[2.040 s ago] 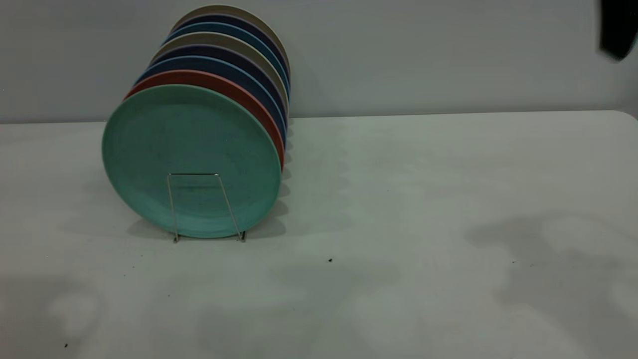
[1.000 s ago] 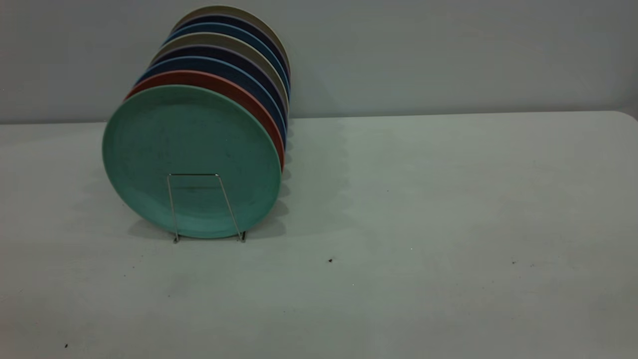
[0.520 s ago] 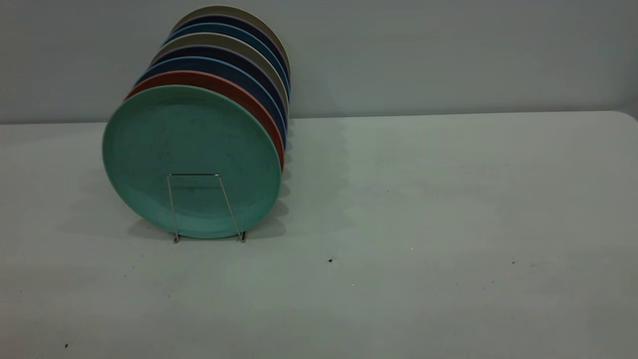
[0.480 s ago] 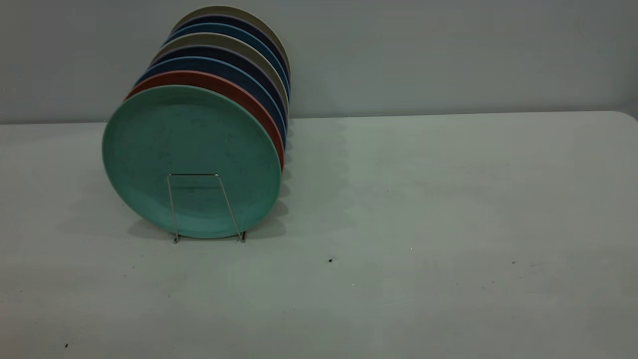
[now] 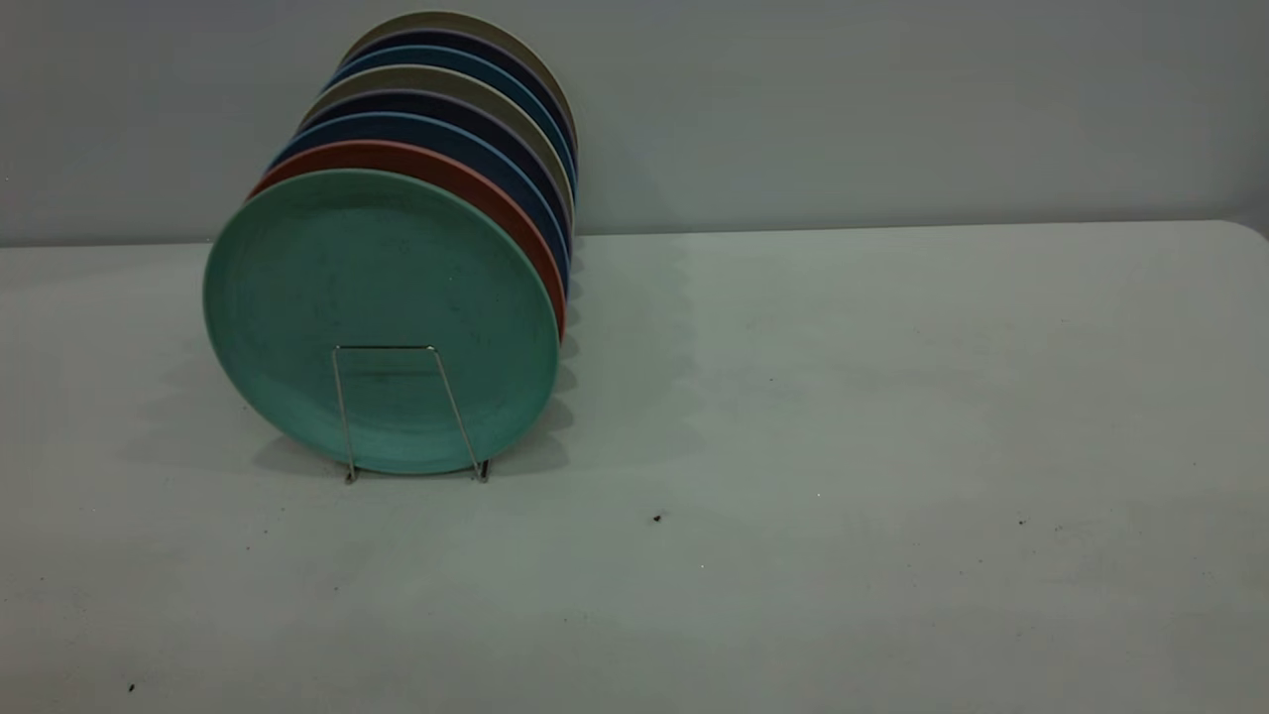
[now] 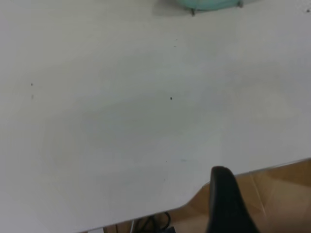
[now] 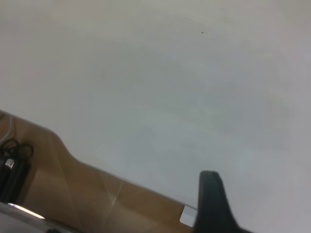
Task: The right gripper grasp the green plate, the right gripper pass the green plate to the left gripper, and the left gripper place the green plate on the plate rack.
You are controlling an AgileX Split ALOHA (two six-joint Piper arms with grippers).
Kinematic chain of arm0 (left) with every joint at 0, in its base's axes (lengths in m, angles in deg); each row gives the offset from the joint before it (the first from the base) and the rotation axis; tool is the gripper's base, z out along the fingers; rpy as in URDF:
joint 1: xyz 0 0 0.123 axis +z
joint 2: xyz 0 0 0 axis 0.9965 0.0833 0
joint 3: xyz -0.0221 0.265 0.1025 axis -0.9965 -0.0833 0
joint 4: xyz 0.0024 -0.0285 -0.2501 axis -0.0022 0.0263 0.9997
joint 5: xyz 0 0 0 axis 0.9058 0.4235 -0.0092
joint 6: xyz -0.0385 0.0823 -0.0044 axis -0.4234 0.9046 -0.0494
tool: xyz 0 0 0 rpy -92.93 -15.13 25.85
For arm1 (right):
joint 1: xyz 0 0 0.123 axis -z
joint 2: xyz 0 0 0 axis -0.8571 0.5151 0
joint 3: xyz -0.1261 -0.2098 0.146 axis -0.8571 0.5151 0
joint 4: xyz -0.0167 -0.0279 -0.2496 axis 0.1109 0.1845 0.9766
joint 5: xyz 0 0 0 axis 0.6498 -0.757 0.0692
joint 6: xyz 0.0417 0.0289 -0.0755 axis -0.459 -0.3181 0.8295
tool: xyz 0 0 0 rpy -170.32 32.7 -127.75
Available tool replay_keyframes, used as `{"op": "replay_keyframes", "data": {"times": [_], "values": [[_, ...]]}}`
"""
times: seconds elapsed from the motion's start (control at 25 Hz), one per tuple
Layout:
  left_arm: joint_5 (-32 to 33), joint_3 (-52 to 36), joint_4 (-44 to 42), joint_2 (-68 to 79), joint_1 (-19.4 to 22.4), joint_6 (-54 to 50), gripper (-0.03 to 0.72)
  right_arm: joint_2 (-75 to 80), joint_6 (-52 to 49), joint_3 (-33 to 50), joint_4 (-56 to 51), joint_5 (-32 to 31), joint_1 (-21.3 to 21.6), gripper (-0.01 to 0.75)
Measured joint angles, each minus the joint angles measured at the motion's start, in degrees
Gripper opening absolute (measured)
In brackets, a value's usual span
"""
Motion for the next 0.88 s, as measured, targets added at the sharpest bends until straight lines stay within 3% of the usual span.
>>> {"op": "replay_keyframes", "data": {"times": [0.64, 0.88], "values": [[0.0, 0.0, 0.22, -0.07, 0.0, 0.17, 0.449, -0.46, 0.0, 0.06, -0.02, 0.0, 0.17, 0.506], [0.0, 0.0, 0.22, -4.58, 5.69, 0.17, 0.449, -6.13, 0.0, 0.06, -0.25, 0.0, 7.96, 0.506]]}}
